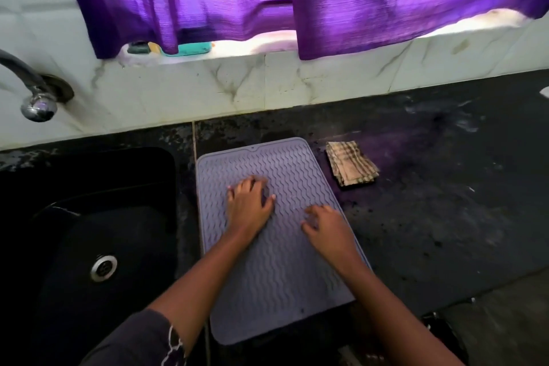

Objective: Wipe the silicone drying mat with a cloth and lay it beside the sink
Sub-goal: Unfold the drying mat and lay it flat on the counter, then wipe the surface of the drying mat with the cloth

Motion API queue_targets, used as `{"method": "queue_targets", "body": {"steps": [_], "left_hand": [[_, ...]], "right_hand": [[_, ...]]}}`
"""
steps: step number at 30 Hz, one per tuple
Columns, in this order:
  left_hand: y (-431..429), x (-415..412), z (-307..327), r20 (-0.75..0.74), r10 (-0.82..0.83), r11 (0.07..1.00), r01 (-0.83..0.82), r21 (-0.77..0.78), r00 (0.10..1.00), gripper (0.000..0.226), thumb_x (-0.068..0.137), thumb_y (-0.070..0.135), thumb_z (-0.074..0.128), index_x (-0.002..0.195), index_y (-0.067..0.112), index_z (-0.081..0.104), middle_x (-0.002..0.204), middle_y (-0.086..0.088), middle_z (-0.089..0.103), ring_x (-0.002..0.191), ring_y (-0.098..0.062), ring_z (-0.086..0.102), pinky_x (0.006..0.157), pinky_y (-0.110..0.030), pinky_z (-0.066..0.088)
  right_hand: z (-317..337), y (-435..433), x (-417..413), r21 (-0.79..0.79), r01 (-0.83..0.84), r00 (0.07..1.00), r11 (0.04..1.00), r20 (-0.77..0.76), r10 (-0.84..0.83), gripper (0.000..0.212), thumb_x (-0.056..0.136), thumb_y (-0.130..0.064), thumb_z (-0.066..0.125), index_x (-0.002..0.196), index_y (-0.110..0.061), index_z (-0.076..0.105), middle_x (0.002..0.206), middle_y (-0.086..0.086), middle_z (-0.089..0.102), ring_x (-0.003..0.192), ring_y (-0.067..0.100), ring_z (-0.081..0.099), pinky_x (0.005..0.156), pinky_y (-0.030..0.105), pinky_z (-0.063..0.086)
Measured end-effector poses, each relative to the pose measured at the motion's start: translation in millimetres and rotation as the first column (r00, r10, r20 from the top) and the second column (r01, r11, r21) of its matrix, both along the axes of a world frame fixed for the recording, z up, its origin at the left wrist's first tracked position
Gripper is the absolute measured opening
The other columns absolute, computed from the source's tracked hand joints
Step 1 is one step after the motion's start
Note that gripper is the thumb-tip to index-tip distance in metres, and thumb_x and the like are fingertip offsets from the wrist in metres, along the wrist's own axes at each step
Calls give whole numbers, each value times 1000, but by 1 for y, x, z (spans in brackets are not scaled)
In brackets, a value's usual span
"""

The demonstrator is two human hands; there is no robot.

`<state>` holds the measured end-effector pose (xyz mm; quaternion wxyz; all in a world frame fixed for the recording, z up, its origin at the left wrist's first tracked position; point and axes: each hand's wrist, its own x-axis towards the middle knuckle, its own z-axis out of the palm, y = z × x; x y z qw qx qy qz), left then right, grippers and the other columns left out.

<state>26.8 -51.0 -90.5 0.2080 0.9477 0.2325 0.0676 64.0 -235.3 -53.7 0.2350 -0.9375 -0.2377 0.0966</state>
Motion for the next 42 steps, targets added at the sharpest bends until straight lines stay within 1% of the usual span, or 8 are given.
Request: {"method": "queue_targets", "body": {"steps": [2, 7, 11, 20, 26, 32, 37, 42], "left_hand": [[-7, 3, -7, -44, 20, 1000, -19, 19, 999, 57, 92, 51, 38, 142, 26, 33, 150, -8, 31, 141, -29, 21, 115, -49, 3], [-8, 5, -14, -14, 44, 996, -42, 81, 999, 57, 93, 52, 37, 143, 25, 34, 150, -8, 32, 140, -30, 23, 115, -51, 7], [-10, 6, -16, -53, 54, 990, -46, 132, 997, 61, 93, 55, 28, 147, 27, 24, 154, -5, 25, 143, -26, 16, 115, -48, 2], [-10, 7, -18, -68, 88, 986, -78, 145, 994, 65, 90, 58, 20, 149, 31, 17, 157, 0, 19, 146, -18, 9, 114, -43, -4], [-11, 8, -15, -62, 113, 985, -104, 139, 992, 59, 93, 59, 24, 146, 33, 25, 154, 2, 27, 143, -18, 19, 114, -45, 6], [-2, 61, 11, -49, 177, 955, -160, 249, 983, 48, 91, 52, 39, 130, 25, 46, 134, -3, 49, 123, -24, 44, 102, -48, 29], [12, 100, 11, -123, 159, 961, -125, 246, 980, 48, 95, 41, 38, 140, 24, 36, 149, -3, 35, 136, -24, 30, 109, -49, 21], [21, 101, -7, -150, 161, 976, -134, 172, 976, 55, 97, 49, 23, 148, 28, 22, 158, 3, 16, 145, -20, 9, 115, -49, 5]], "right_hand": [[-1, -14, 32, -25, 59, 998, 998, 36, -58, 37, 87, -30, 55, 121, -15, 56, 120, 9, 54, 111, 26, 47, 89, 38, 42], [-1, -11, 122, -128, 114, 976, 985, 202, -86, 51, 85, -33, 54, 131, -13, 43, 141, 19, 38, 131, 34, 32, 102, 51, 31], [-13, 4, 169, -294, 18, 997, 956, 74, 4, 68, 91, -52, 40, 147, -27, 11, 158, 7, -1, 143, 36, -6, 108, 64, 2], [-22, 4, 182, -318, 33, 977, 948, 210, 37, 53, 94, -18, 38, 144, -22, 24, 151, 10, 29, 131, 43, 30, 99, 54, 37], [3, 9, 193, -274, -64, 983, 960, 149, 108, 55, 91, 1, 32, 143, -14, 29, 146, 19, 35, 122, 41, 41, 98, 48, 39], [35, 76, 171, 11, -242, 954, 970, 187, 236, 48, 93, -8, 40, 140, -15, 35, 137, 17, 45, 112, 33, 48, 93, 45, 43], [15, 113, 159, -162, -188, 978, 969, 57, 199, 44, 98, -11, 28, 142, -8, 28, 147, 22, 30, 130, 40, 29, 103, 46, 35], [4, 125, 167, -333, -266, 964, 905, -75, 256, 74, 92, -58, 28, 146, -8, 18, 153, 21, 19, 138, 43, 17, 111, 50, 21]]}}
